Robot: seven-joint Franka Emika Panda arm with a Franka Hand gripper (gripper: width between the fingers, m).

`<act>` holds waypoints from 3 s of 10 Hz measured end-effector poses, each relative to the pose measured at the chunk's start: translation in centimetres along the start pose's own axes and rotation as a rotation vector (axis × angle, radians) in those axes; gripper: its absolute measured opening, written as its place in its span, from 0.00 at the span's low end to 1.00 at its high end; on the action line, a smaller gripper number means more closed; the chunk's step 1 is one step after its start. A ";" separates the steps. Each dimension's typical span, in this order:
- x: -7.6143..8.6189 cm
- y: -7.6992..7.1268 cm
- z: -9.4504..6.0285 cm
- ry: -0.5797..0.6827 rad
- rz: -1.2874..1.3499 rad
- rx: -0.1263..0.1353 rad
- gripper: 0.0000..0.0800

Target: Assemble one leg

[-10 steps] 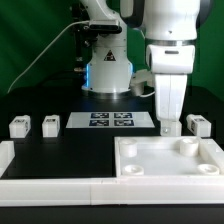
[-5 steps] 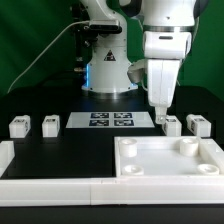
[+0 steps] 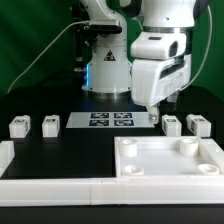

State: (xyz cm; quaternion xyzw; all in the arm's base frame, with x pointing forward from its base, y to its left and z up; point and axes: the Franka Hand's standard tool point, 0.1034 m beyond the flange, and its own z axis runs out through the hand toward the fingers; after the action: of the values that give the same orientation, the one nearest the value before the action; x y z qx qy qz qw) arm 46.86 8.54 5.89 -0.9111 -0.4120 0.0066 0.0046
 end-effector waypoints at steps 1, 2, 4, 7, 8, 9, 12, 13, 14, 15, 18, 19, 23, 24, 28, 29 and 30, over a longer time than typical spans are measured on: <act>0.3 -0.8 0.1 -0.002 0.147 0.005 0.81; 0.8 -1.5 0.1 0.001 0.284 0.008 0.81; 1.4 -2.5 0.3 0.003 0.514 0.030 0.81; 2.7 -4.8 0.6 -0.003 0.554 0.040 0.81; 3.3 -5.6 0.6 -0.003 0.552 0.041 0.81; 3.9 -6.3 0.6 -0.001 0.560 0.042 0.81; 5.2 -7.2 0.8 0.016 0.551 0.045 0.81; 5.2 -7.2 0.8 0.016 0.551 0.045 0.81; 5.0 -7.3 0.8 -0.002 0.550 0.048 0.81; 4.9 -7.2 0.8 -0.032 0.550 0.054 0.81; 3.9 -8.1 1.0 -0.266 0.588 0.099 0.81; 3.9 -8.6 1.3 -0.363 0.597 0.116 0.81; 3.6 -9.1 2.0 -0.635 0.594 0.175 0.81; 3.9 -9.0 2.2 -0.617 0.597 0.172 0.81; 3.6 -9.6 3.0 -0.660 0.589 0.182 0.81; 2.7 -10.2 2.8 -0.754 0.577 0.200 0.81; 2.5 -10.4 2.8 -0.875 0.560 0.229 0.81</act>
Offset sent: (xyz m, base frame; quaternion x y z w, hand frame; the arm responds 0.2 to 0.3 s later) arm -0.0066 0.0121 -0.0036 0.0094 0.0033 0.3090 0.9510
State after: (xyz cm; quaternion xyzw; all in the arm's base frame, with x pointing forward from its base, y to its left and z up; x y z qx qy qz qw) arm 40.70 17.28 3.18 -0.8920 -0.1131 0.4320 -0.0699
